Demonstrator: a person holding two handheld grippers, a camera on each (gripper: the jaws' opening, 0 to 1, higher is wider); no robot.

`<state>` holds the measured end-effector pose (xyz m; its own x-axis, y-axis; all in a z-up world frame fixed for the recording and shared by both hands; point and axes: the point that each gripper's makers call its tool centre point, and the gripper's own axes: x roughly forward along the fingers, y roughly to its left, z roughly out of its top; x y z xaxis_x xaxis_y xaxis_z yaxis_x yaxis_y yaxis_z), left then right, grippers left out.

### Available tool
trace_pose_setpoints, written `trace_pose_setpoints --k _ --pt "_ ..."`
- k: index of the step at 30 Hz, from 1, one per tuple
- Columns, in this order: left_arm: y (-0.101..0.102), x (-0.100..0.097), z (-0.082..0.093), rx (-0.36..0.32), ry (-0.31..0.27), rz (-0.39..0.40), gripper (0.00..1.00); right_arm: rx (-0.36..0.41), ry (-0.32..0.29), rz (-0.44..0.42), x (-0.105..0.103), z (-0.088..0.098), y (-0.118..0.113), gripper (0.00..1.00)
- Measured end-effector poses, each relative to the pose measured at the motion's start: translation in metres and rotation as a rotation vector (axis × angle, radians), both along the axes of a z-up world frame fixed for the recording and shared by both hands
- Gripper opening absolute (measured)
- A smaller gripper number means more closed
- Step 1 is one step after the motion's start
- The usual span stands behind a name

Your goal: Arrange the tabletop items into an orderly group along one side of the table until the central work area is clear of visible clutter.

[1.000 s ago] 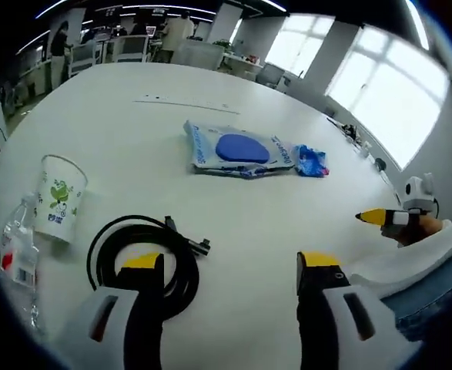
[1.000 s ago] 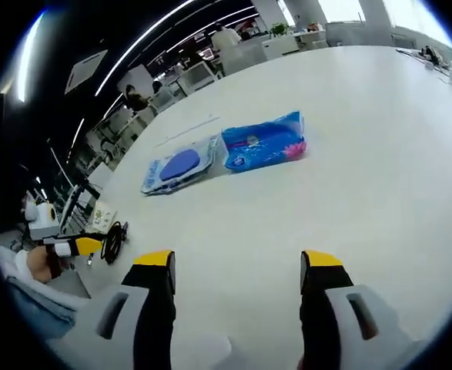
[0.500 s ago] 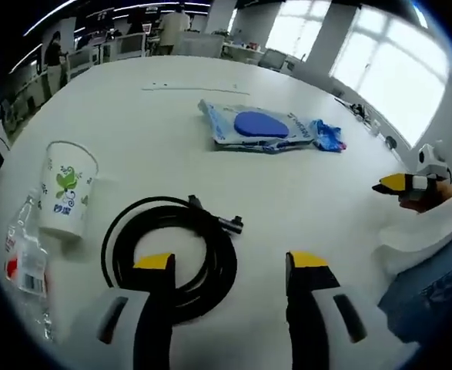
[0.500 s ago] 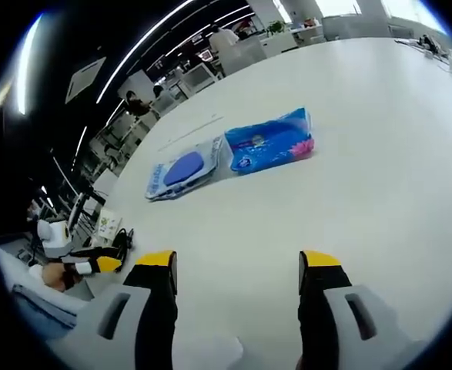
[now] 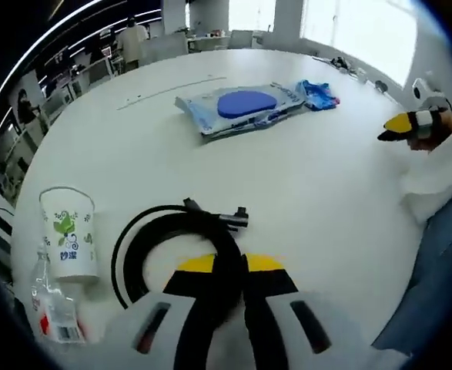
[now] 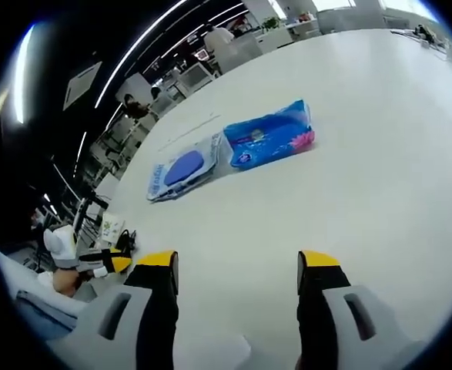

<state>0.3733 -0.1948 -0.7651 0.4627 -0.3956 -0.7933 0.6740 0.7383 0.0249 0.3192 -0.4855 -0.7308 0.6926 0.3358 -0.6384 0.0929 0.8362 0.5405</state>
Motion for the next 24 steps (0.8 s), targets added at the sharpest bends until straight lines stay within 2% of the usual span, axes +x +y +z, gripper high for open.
trace_pose_setpoints --k 2,3,5,10,12,16,19,20,24 --pt "-0.001 -0.001 -0.002 -0.018 0.026 0.019 0.05 0.011 0.005 0.000 -0.001 -0.001 0.003 0.62" --pt "0.001 -0.001 -0.002 -0.005 0.027 0.017 0.03 0.016 0.005 0.001 -0.001 0.000 0.004 0.62" --pt "0.002 -0.002 0.001 0.034 -0.002 -0.036 0.03 0.021 0.003 0.004 -0.001 0.000 0.005 0.61" --pt "-0.004 -0.001 0.016 0.008 -0.046 -0.044 0.01 0.047 0.004 -0.006 0.000 0.000 0.007 0.61" --pt "-0.006 0.002 0.024 0.039 -0.097 -0.087 0.01 0.074 0.006 -0.014 0.000 0.001 0.008 0.62" --pt "-0.015 0.006 0.042 0.027 -0.157 -0.109 0.01 0.127 -0.001 -0.039 0.002 0.007 0.014 0.63" --pt "-0.024 0.011 0.056 0.041 -0.225 -0.152 0.00 0.234 -0.009 -0.077 0.006 0.018 0.023 0.66" --pt "-0.026 0.012 0.060 0.042 -0.239 -0.160 0.00 0.242 -0.024 -0.085 0.009 0.020 0.021 0.67" --pt "-0.045 0.010 0.078 0.107 -0.328 -0.295 0.01 0.306 -0.053 -0.078 0.017 0.037 0.030 0.70"
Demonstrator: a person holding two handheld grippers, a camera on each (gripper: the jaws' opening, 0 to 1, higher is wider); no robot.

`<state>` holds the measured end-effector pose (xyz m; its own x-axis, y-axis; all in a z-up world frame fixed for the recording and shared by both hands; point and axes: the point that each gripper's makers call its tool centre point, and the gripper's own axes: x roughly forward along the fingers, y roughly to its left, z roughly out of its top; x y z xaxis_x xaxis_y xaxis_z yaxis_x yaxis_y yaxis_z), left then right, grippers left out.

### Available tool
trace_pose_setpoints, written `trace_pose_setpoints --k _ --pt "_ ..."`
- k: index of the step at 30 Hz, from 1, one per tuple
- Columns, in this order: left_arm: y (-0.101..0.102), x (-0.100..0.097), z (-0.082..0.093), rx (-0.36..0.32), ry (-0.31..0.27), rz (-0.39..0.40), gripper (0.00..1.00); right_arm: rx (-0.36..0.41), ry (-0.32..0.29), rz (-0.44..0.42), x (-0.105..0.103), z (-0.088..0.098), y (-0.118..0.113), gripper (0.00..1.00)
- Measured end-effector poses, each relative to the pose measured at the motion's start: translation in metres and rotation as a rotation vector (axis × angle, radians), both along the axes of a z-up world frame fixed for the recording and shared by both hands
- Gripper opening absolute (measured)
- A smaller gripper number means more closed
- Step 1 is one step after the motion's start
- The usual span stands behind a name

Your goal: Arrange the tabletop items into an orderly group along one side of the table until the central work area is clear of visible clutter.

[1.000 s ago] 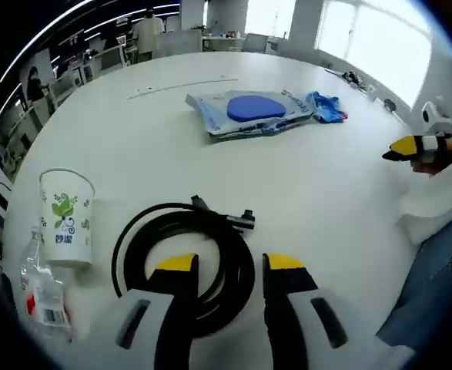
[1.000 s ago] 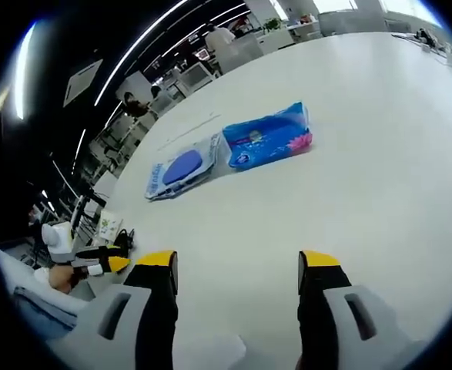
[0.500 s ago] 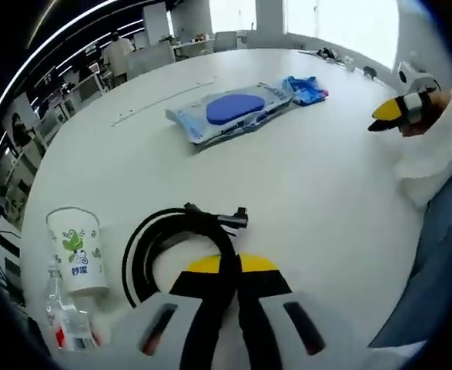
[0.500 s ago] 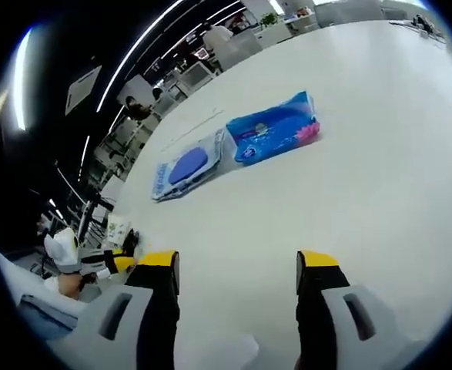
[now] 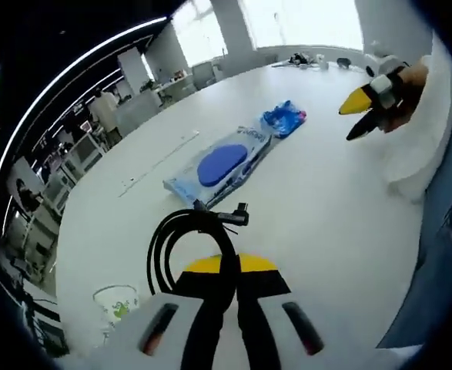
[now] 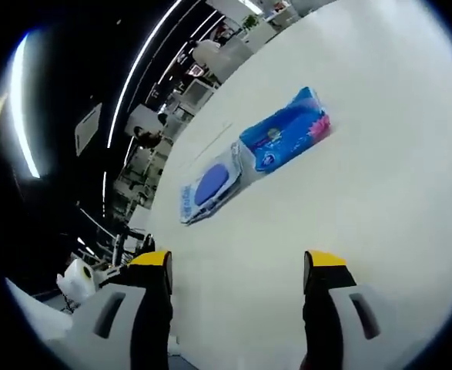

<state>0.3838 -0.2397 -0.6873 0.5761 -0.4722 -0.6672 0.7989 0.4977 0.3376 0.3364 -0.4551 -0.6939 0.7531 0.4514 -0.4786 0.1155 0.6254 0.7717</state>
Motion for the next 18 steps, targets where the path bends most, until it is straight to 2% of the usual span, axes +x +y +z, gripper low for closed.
trace_pose_setpoints --k 6,9,13,16,18 --pt "-0.037 -0.011 0.014 0.097 -0.101 -0.192 0.01 0.091 -0.020 0.049 0.014 0.018 0.029 0.72" --pt "-0.054 -0.017 0.015 0.095 -0.106 -0.236 0.01 0.123 -0.017 0.065 0.020 0.022 0.046 0.72" --pt "-0.067 -0.024 0.018 0.156 -0.161 -0.332 0.01 0.132 -0.018 0.179 0.016 0.028 0.078 0.73" --pt "-0.072 -0.030 0.019 0.153 -0.167 -0.359 0.01 0.131 -0.009 0.208 0.019 0.026 0.088 0.72" --pt "-0.076 -0.035 0.020 0.189 -0.197 -0.404 0.01 0.171 0.013 0.240 0.018 0.026 0.102 0.70"
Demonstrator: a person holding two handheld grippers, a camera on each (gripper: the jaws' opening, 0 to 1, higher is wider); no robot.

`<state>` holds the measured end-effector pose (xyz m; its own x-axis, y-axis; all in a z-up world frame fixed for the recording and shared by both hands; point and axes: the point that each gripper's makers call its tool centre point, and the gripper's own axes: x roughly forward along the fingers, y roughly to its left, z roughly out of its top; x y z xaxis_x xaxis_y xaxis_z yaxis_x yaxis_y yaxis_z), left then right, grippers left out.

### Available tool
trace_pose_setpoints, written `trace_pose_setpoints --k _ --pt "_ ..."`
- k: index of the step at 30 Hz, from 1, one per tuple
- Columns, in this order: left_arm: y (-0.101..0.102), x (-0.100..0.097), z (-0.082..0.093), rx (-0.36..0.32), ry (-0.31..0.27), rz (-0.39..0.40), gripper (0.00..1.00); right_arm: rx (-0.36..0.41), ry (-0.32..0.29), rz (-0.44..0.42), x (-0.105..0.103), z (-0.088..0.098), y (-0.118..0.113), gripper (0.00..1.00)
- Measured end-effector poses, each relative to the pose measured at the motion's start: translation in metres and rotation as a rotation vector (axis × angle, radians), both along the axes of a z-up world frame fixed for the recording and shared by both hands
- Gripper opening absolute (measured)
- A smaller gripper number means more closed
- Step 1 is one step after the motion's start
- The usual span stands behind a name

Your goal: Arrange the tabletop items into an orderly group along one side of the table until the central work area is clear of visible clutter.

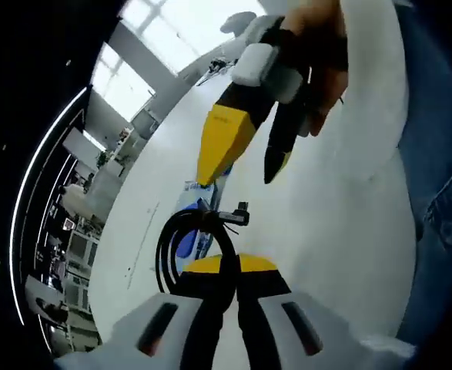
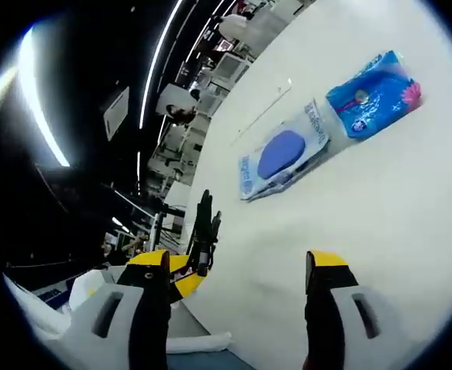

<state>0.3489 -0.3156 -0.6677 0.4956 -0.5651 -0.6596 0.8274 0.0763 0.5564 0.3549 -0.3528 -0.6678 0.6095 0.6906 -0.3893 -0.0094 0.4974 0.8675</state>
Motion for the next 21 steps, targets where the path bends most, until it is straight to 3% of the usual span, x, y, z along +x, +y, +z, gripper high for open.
trace_pose_setpoints --k 4,9,11,13,14,15,18,21 --pt "-0.004 -0.005 0.000 0.029 -0.026 -0.038 0.01 0.012 -0.024 0.024 0.006 0.007 0.012 0.67" --pt "-0.008 -0.006 0.005 0.056 -0.066 -0.075 0.01 0.010 -0.018 0.033 0.011 0.007 0.019 0.54" --pt "-0.010 -0.006 0.005 0.057 -0.068 -0.082 0.01 0.011 -0.014 0.009 0.015 0.007 0.019 0.41" --pt "-0.009 -0.005 0.005 0.056 -0.068 -0.081 0.01 -0.011 -0.034 0.018 0.017 0.008 0.018 0.18" --pt "-0.010 -0.006 0.005 0.051 -0.064 -0.079 0.01 -0.037 -0.045 -0.016 0.023 0.004 0.011 0.16" --pt "-0.009 -0.005 0.005 0.051 -0.063 -0.079 0.02 0.055 0.046 -0.022 0.018 0.007 0.017 0.15" --pt "-0.009 -0.004 0.005 0.046 -0.062 -0.074 0.02 0.072 0.051 -0.033 0.019 0.002 0.013 0.13" --pt "-0.012 -0.007 0.002 0.011 -0.024 -0.061 0.03 0.072 0.047 -0.035 0.016 0.001 0.012 0.12"
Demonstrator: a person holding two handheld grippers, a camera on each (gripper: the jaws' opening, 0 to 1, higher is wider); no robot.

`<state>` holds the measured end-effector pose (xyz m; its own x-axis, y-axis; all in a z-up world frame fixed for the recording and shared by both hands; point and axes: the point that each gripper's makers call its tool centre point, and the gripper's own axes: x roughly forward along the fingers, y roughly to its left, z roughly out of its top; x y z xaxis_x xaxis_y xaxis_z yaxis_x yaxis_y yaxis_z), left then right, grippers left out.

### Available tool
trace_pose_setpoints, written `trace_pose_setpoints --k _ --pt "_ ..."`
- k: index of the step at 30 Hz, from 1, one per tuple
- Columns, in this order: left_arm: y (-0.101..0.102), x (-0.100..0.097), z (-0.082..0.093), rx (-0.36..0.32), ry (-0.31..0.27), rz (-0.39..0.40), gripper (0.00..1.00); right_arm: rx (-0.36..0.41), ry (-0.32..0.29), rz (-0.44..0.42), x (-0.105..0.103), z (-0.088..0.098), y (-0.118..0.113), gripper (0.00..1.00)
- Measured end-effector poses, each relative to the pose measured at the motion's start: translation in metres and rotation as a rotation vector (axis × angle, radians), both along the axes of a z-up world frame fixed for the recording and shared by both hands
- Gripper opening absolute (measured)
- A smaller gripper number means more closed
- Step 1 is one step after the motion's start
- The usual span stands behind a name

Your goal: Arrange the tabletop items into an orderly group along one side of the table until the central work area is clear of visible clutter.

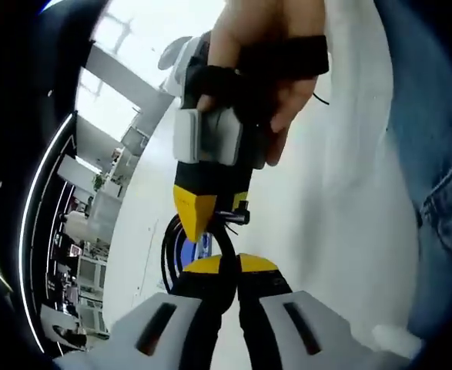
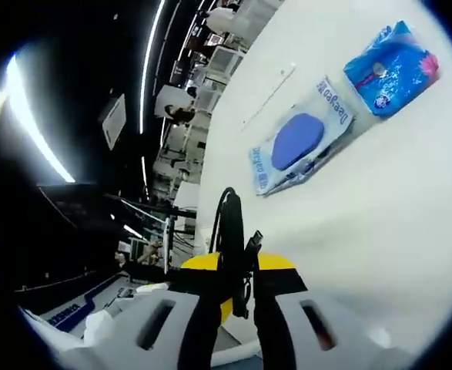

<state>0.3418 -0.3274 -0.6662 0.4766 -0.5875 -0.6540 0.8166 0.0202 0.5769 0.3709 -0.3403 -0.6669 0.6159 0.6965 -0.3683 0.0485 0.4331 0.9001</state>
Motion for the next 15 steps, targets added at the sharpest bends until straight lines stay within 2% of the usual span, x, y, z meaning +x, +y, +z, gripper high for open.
trace_pose_setpoints --k 4,6,8,12,14,15 --pt "-0.003 0.002 0.008 -0.078 0.026 0.028 0.06 0.066 -0.009 -0.032 0.002 0.008 -0.002 0.10" --pt "-0.004 0.002 0.012 -0.183 0.107 0.086 0.08 0.075 -0.023 -0.045 0.001 0.011 -0.006 0.10" --pt "-0.001 0.007 0.020 -0.303 0.202 0.172 0.16 0.086 -0.037 -0.061 0.001 0.015 -0.011 0.10" --pt "0.020 0.028 0.036 -0.565 0.359 0.388 0.27 0.182 -0.077 -0.124 0.007 0.031 -0.023 0.10" --pt "0.030 0.037 0.040 -0.659 0.414 0.466 0.35 0.181 -0.101 -0.132 0.006 0.038 -0.028 0.10" --pt "0.036 0.040 0.039 -0.709 0.471 0.514 0.36 0.180 -0.103 -0.132 0.006 0.039 -0.030 0.10"
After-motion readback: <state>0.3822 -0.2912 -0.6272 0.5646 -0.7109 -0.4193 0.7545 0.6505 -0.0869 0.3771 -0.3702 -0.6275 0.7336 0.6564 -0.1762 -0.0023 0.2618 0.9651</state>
